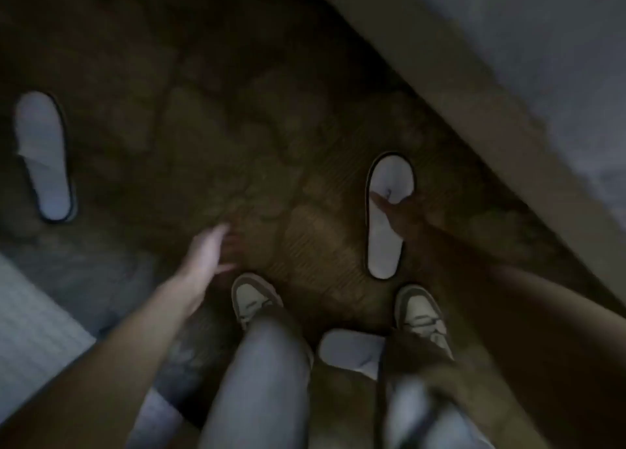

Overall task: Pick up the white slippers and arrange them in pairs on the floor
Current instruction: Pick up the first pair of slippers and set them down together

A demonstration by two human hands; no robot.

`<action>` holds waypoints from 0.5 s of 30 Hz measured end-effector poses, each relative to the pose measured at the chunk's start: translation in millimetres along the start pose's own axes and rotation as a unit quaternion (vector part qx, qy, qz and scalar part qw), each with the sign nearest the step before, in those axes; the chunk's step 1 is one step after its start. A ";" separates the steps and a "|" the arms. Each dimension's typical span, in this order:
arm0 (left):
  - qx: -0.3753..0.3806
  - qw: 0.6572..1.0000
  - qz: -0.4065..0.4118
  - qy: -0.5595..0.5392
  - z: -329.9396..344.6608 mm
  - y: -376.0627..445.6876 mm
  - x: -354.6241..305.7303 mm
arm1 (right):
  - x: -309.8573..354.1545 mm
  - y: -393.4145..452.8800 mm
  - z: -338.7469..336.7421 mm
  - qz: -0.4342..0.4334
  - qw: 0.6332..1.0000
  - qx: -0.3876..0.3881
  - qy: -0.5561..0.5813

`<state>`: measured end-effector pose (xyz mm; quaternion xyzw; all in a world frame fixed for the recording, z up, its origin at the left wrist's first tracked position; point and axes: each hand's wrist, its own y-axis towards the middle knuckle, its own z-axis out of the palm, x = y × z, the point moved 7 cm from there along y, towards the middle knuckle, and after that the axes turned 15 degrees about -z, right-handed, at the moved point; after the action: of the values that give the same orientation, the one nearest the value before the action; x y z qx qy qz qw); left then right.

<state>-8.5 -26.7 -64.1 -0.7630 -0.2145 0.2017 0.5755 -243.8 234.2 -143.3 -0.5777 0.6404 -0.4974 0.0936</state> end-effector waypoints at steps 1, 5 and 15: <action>-0.006 1.000 0.014 0.023 4.6 18.9 -6.5 | -11.8 14.9 9.8 0.011 1.000 -0.019 0.002; -0.040 0.994 0.021 0.096 15.8 75.2 -18.6 | -47.8 45.4 25.9 0.069 0.988 -0.085 -0.107; 0.075 0.997 -0.026 0.016 -19.8 12.8 22.2 | 15.9 -22.9 25.1 -0.052 0.996 -0.040 -0.064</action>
<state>22.0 -33.2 -72.8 -0.7148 -0.2090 0.1903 0.6396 -216.6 211.4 -131.2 -0.6440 0.6218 -0.4375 0.0851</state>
